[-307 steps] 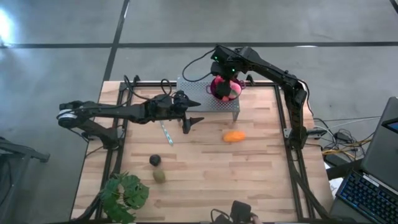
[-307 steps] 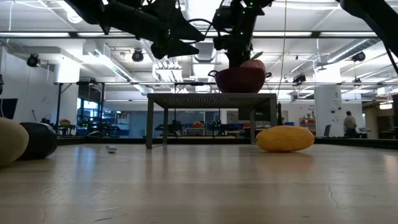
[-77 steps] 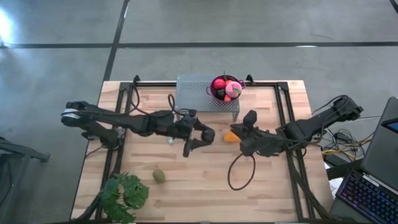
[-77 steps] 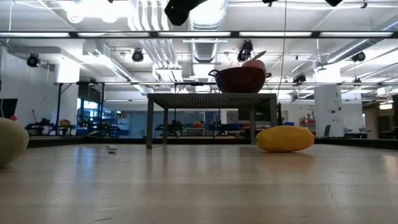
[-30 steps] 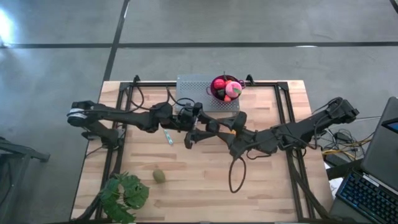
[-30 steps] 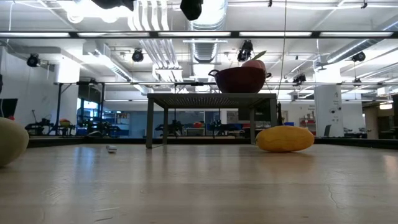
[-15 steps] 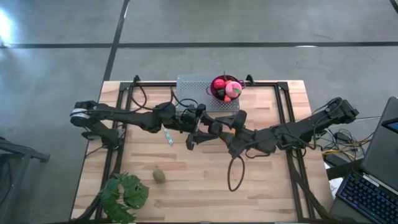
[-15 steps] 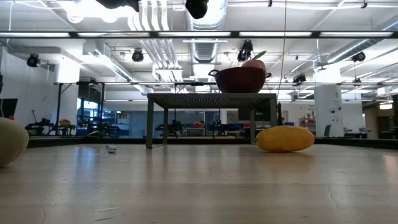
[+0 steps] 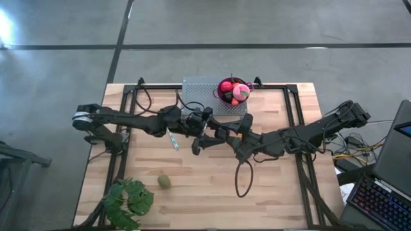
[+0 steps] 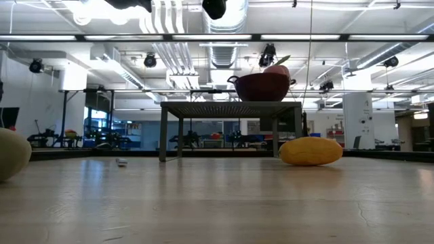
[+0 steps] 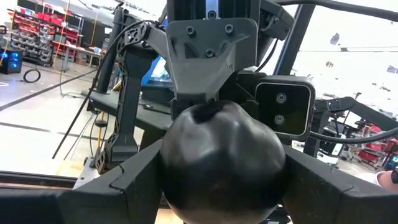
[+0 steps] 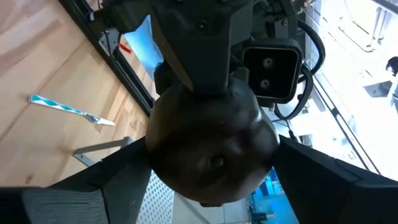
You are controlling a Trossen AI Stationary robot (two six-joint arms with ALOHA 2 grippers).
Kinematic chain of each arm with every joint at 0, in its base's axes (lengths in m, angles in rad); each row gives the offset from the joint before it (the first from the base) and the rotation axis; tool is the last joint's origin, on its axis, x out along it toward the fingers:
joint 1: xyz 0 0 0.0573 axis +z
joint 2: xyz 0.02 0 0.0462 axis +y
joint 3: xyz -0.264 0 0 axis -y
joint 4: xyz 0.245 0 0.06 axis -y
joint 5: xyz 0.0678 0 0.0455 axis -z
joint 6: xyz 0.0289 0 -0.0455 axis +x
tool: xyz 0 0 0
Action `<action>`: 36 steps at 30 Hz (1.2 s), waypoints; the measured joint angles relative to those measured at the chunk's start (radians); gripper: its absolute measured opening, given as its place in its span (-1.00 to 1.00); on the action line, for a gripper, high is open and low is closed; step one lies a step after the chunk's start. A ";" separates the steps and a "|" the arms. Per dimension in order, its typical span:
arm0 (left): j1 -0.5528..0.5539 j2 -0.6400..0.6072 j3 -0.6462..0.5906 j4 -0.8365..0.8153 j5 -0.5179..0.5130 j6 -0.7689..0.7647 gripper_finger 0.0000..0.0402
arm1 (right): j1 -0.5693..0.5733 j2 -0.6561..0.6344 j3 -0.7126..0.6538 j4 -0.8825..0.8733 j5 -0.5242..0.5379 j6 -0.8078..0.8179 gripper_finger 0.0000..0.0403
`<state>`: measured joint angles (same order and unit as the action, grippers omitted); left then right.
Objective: Pick & Place Fruit
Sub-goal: Put the black plum into the purple bowl on the shelf
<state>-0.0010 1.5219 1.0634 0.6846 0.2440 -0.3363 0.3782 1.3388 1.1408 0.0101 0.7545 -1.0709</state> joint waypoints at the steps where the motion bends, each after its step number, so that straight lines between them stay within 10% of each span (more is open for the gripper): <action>1: 0.000 0.000 0.000 0.000 0.000 0.000 0.36 | 0.000 0.000 0.000 0.000 0.000 0.001 0.52; 28: -0.002 0.000 -0.002 0.013 -0.022 0.017 0.37 | 0.000 0.000 0.000 -0.005 0.000 0.002 0.30; 36: -0.012 0.000 -0.002 0.013 -0.095 0.058 0.82 | 0.000 0.000 0.000 -0.002 0.005 0.007 0.28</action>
<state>-0.0129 1.5223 1.0618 0.6975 0.1489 -0.2778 0.3786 1.3392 1.1404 0.0082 0.7595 -1.0642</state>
